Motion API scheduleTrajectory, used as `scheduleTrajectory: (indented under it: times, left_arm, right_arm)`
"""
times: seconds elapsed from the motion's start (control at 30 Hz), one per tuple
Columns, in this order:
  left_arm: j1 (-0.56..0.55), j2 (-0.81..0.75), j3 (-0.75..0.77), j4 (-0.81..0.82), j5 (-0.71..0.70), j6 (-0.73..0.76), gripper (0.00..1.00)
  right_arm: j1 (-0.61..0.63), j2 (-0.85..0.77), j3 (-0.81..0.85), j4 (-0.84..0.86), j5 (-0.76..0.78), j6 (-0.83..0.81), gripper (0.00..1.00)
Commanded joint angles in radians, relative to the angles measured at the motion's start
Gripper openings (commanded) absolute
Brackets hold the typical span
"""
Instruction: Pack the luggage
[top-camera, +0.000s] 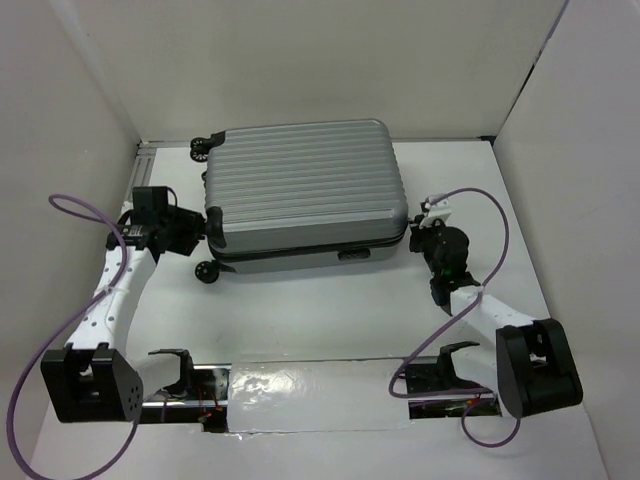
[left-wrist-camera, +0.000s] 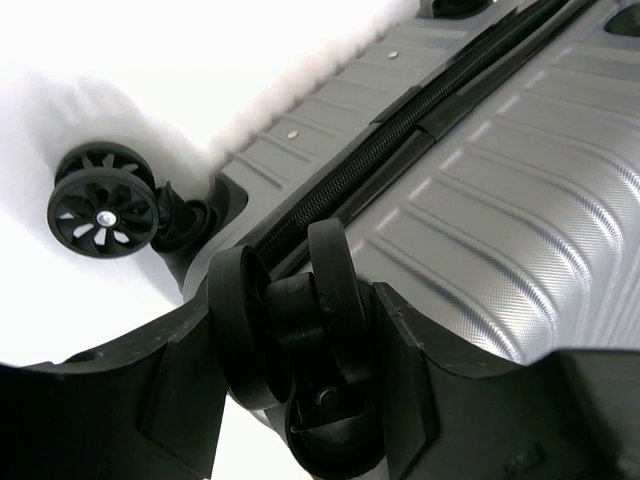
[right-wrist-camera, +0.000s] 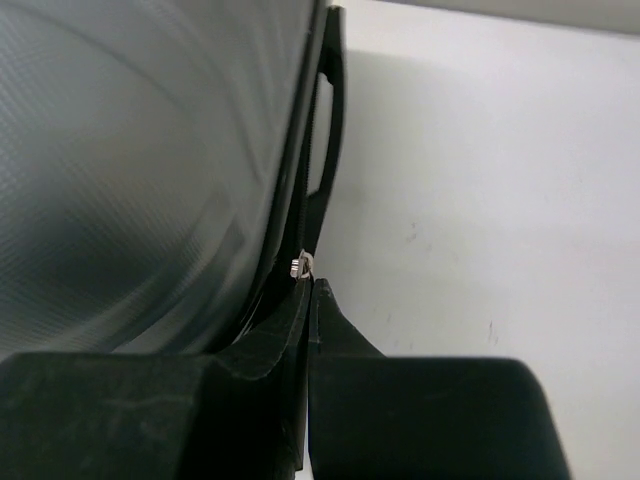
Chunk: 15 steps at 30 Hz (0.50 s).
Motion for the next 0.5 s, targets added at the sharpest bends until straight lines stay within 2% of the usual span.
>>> scheduleTrajectory:
  times: [0.0, 0.13, 0.27, 0.33, 0.47]
  left_arm:
    - [0.038, 0.068, 0.042, 0.073, -0.129, 0.23, 0.0]
    - [0.085, 0.147, 0.08, 0.167, -0.1, 0.318, 0.0]
    - [0.109, 0.244, 0.16, 0.199, -0.083, 0.384, 0.0]
    - [0.109, 0.293, 0.188, 0.214, -0.083, 0.393, 0.0]
    - [0.118, 0.353, 0.254, 0.214, -0.103, 0.437, 0.0]
  right_arm:
    - [-0.126, 0.043, 0.131, 0.074, -0.186, -0.255, 0.0]
    - [-0.218, 0.117, 0.223, 0.054, -0.348, -0.306, 0.0]
    - [-0.219, 0.241, 0.312, 0.092, -0.451, -0.308, 0.0]
    - [-0.194, 0.322, 0.341, 0.148, -0.424, -0.308, 0.0]
    - [-0.16, 0.471, 0.405, 0.355, -0.245, -0.228, 0.0]
